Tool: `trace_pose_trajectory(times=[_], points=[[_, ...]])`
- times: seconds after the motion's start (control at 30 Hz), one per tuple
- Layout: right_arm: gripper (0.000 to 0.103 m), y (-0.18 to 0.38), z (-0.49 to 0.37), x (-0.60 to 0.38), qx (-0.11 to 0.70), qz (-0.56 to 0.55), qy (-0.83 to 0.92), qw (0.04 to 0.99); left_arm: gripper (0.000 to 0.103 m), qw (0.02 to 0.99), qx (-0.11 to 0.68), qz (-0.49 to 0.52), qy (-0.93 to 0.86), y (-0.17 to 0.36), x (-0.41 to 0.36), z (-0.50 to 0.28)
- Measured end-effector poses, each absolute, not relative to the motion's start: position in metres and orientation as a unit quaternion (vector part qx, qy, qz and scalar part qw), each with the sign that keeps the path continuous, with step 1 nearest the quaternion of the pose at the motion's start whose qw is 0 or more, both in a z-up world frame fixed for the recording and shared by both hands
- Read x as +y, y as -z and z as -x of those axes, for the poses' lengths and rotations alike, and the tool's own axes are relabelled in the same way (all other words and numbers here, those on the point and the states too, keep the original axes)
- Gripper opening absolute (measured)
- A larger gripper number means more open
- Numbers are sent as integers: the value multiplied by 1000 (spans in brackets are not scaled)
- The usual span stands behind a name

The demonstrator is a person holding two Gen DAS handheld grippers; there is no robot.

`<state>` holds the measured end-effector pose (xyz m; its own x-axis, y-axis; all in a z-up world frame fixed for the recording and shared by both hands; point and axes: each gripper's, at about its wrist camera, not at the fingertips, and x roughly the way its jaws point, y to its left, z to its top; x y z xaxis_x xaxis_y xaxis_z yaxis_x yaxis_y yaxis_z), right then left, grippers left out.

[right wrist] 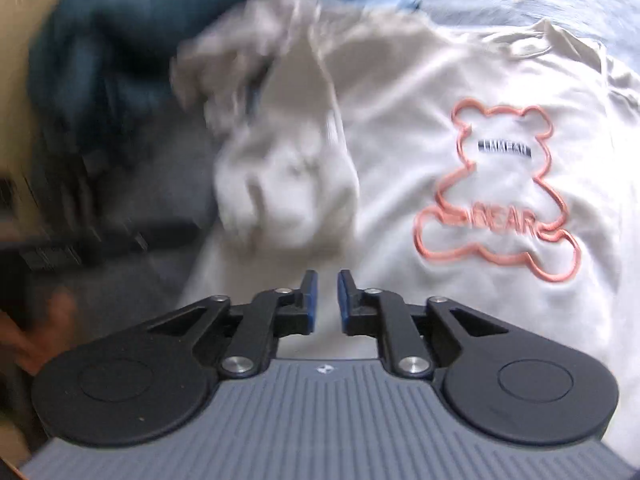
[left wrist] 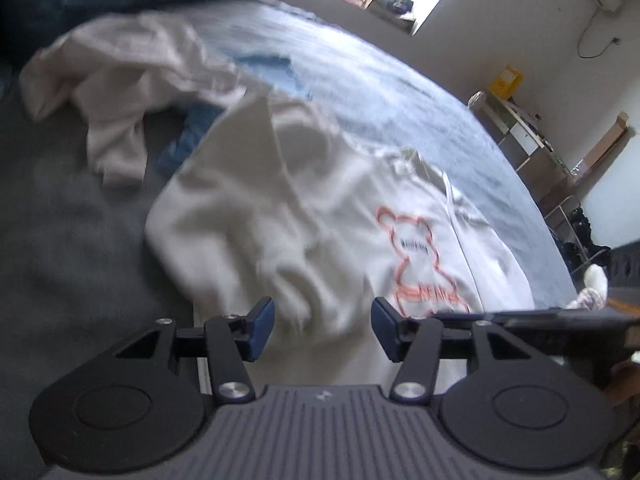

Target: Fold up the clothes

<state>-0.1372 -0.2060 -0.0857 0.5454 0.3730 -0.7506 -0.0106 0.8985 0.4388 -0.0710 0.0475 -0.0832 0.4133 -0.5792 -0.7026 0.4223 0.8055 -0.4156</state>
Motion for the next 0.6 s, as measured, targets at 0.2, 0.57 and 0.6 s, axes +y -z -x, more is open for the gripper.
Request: trace_pose_trajectory(times=[0.2, 0.57, 0.6], points=[[37, 102, 59, -208, 422, -206, -126, 874, 51, 833, 475, 51, 280, 117, 13, 18], [4, 105, 45, -192, 419, -125, -193, 878, 20, 852, 424, 12, 306, 109, 1, 36], [4, 95, 55, -194, 409, -124, -196, 882, 20, 853, 416, 15, 314, 102, 2, 43]])
